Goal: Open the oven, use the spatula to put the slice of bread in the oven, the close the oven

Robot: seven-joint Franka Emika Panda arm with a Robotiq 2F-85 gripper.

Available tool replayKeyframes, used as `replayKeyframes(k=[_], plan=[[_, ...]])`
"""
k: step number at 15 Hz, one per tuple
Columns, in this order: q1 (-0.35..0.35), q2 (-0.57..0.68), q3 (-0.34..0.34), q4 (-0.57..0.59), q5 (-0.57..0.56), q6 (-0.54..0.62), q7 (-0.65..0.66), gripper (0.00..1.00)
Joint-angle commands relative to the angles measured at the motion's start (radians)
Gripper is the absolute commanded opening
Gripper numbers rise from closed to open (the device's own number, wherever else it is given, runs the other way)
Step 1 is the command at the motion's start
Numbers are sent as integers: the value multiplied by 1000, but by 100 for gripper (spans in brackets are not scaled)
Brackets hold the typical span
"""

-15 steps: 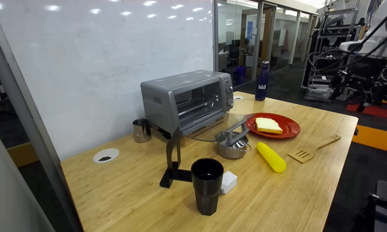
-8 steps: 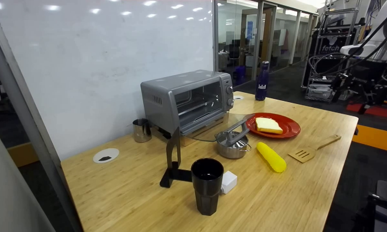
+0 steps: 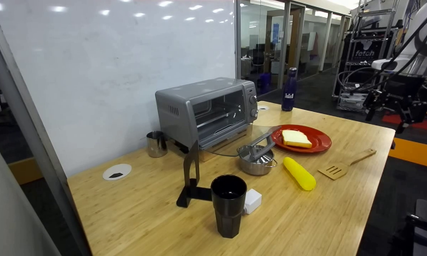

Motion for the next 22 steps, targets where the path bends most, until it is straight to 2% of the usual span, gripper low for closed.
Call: replayKeyframes(k=[1, 6, 11, 13, 14, 15, 22], plan=[[-11, 137, -13, 28, 36, 71, -91, 100], [-53, 250, 5, 30, -6, 216, -142, 100], [-65, 345, 13, 1, 33, 366, -259, 100], [-68, 378, 24, -7, 63, 418, -323, 100], [-24, 391, -15, -8, 79, 438, -351, 100], [-23, 404, -10, -8, 99, 454, -378, 100], [-22, 466, 16, 22, 298, 463, -577, 100]])
